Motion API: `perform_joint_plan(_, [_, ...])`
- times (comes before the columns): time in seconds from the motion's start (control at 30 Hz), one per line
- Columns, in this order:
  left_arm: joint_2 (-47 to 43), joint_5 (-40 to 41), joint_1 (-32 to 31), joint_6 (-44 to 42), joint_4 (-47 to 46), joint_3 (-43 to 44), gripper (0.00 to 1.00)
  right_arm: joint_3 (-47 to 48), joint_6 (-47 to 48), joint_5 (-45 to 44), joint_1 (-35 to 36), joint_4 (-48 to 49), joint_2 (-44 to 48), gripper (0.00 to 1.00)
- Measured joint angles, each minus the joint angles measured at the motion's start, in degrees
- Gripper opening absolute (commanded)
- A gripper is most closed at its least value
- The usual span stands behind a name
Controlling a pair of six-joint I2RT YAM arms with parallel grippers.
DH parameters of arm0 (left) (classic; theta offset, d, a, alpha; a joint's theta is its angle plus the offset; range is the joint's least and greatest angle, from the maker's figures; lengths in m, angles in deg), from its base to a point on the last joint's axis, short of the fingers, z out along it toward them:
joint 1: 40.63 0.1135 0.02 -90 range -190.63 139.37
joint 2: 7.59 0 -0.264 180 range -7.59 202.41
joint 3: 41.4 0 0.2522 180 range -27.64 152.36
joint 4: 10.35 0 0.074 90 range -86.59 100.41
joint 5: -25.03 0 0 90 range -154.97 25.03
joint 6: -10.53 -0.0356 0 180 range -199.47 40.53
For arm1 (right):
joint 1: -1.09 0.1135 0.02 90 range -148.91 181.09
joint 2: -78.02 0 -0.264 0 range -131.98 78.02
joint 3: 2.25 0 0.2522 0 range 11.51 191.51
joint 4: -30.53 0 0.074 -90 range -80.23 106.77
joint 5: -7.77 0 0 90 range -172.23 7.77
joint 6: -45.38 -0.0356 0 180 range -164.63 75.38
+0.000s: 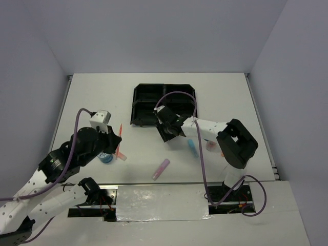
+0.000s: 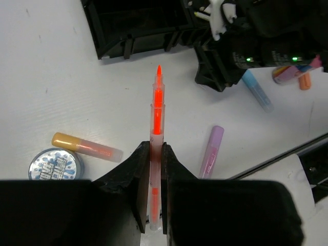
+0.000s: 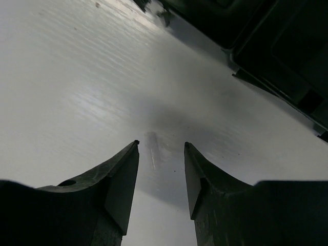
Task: Sort the stationery into containers
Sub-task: Close the pen cap on the pen.
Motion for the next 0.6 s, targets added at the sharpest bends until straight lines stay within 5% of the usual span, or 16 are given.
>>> perform_joint_plan(0.43, [-3.85,-4.96,-0.02,-2.51,-2.08,-1.64,0.00,-0.48,0.20,-0.90,1.62,-0.96,-1.55,0.43])
perform_joint_plan(0.6, [-3.41,-5.46,-0.02,-2.54,-2.27,-1.66,0.00,-1.88,0.02,0.02,2.51,-0.07,-2.82,0.33])
